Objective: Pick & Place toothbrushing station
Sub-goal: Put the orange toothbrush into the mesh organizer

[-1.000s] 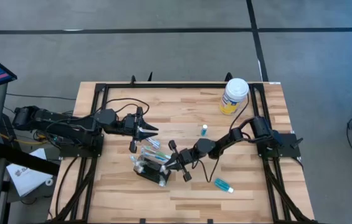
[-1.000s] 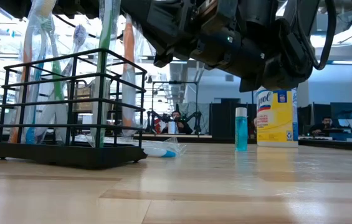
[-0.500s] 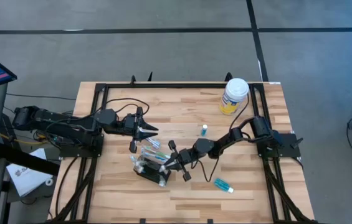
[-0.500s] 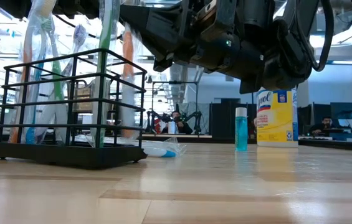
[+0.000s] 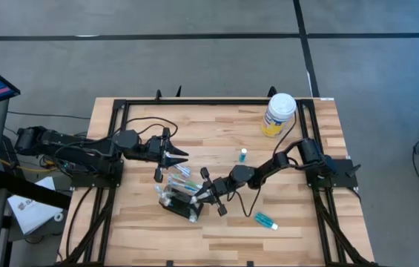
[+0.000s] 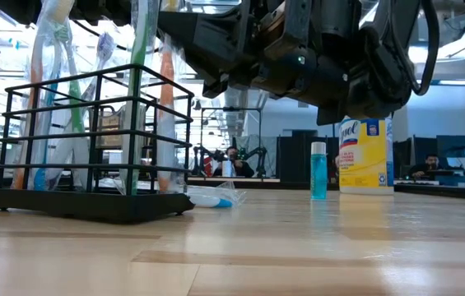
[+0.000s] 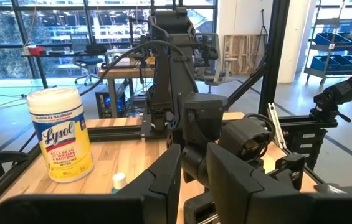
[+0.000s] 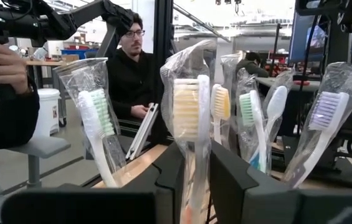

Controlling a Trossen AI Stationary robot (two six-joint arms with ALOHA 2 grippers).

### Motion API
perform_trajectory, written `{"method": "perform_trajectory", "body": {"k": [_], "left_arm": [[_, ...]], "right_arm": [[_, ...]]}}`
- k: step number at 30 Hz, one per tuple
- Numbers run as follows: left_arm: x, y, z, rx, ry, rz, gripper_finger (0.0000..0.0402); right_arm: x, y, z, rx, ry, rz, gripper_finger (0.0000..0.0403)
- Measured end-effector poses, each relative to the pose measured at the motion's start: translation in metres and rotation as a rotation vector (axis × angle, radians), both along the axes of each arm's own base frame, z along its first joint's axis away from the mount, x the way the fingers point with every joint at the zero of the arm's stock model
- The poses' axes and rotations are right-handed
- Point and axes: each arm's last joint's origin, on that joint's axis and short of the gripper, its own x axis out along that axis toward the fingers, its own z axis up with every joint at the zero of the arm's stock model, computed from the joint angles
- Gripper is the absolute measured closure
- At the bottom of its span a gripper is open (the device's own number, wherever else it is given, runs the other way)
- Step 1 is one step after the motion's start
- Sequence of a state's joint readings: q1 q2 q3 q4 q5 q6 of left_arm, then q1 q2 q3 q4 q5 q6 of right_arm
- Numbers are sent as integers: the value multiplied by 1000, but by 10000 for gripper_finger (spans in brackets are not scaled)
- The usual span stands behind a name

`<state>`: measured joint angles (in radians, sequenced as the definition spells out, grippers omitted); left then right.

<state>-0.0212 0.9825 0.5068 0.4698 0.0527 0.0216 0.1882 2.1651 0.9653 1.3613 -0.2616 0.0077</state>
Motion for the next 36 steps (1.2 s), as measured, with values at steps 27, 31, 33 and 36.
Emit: {"method": "perform_trajectory", "body": {"k": [27, 31, 33, 36], "left_arm": [[0, 0, -1, 0, 11, 0, 330], [0, 0, -1, 0, 11, 0, 331], [0, 0, -1, 0, 12, 0, 330], [0, 0, -1, 0, 15, 0, 330]], "right_arm": [[-11, -13, 2, 13, 29, -25, 343], [-11, -13, 3, 7, 68, -24, 319], [-10, -12, 4, 4, 83, -22, 301], [-10, -10, 5, 3, 88, -18, 271]]}}
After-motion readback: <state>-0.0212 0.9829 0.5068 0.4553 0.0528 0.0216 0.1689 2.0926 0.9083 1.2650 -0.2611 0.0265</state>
